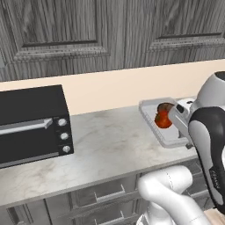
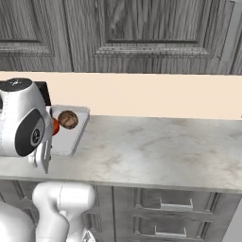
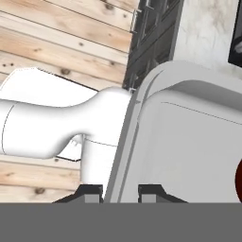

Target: Take the tomato and potato out of the freezer and place them in the tupperware container on the counter. Then put the tupperware containing the vegetables back in the freezer.

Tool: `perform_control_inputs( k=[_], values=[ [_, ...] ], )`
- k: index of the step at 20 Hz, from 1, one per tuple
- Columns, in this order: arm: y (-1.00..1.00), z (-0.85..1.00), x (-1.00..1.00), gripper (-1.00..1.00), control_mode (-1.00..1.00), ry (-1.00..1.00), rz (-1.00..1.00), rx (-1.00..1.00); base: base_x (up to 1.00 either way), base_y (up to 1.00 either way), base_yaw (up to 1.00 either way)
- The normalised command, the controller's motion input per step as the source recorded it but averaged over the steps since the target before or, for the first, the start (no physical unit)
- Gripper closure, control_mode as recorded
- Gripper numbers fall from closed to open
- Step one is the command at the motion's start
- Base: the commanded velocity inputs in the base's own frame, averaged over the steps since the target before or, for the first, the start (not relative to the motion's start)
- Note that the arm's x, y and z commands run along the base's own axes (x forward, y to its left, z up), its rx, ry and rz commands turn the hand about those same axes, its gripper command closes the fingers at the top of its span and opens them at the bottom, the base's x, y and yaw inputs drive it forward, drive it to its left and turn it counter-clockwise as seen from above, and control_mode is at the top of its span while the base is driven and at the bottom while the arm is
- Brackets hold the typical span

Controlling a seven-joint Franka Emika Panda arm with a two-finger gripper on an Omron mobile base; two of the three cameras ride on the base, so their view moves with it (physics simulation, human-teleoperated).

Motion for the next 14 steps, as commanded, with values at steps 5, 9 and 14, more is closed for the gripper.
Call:
perform_control_inputs(
  k=[5,9,14],
  values=[
    [0.00,0.00,-0.58,1.00,-1.00,-0.05,0.00,0.00,0.00,0.00,0.00],
    [0.00,0.00,-0.51,1.00,-1.00,-0.03,0.00,0.00,0.00,0.00,0.00],
    [0.00,0.01,-0.23,1.00,-1.00,-0.03,0.00,0.00,0.00,0.00,0.00]
  ],
)
